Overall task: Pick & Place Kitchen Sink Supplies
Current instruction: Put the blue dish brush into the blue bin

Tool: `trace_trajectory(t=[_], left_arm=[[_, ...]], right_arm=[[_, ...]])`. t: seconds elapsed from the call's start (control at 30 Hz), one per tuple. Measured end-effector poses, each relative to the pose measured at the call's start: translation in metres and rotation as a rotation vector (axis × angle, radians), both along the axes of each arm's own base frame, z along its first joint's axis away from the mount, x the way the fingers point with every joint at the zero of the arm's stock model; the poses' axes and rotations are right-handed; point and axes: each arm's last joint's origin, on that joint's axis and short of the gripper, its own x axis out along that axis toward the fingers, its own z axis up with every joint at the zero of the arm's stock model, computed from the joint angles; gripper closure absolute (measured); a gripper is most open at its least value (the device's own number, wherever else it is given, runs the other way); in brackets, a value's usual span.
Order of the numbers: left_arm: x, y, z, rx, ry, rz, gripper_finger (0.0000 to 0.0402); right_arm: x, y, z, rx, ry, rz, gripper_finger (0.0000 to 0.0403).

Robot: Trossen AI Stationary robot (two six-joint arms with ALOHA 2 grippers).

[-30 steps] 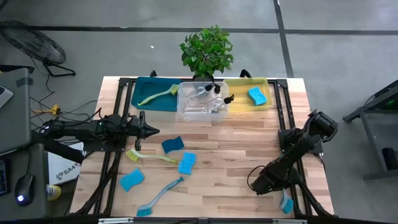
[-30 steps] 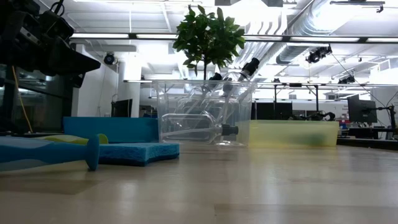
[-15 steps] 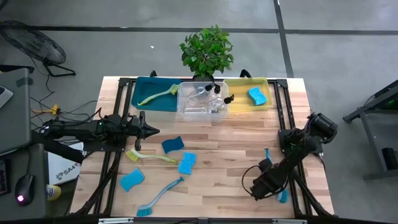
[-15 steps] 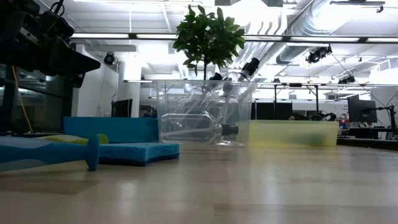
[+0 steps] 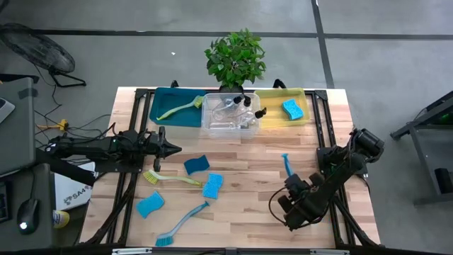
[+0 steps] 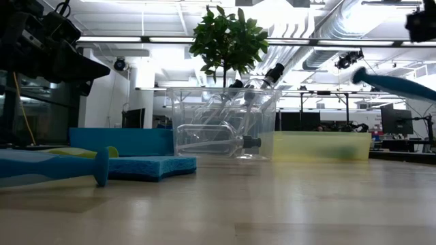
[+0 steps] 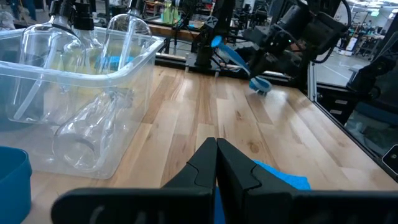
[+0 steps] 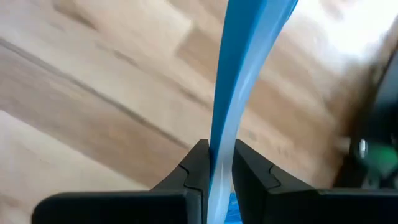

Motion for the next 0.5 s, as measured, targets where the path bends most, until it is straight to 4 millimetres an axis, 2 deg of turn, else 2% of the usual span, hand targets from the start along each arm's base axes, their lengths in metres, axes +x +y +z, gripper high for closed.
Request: trace_trajectory(t=[0.3, 0.5], left_arm=[[0.000, 0.000, 0.000, 0.000, 0.000, 0.000, 0.0401], [0.000, 0.000, 0.000, 0.000, 0.000, 0.000, 0.0401]], right_arm=[[0.012, -0.010, 0.002, -0.140, -0.074, 0.158, 0.0363], [0.027, -0.016, 0.003, -0.233, -0.175, 0.259, 0.0363]])
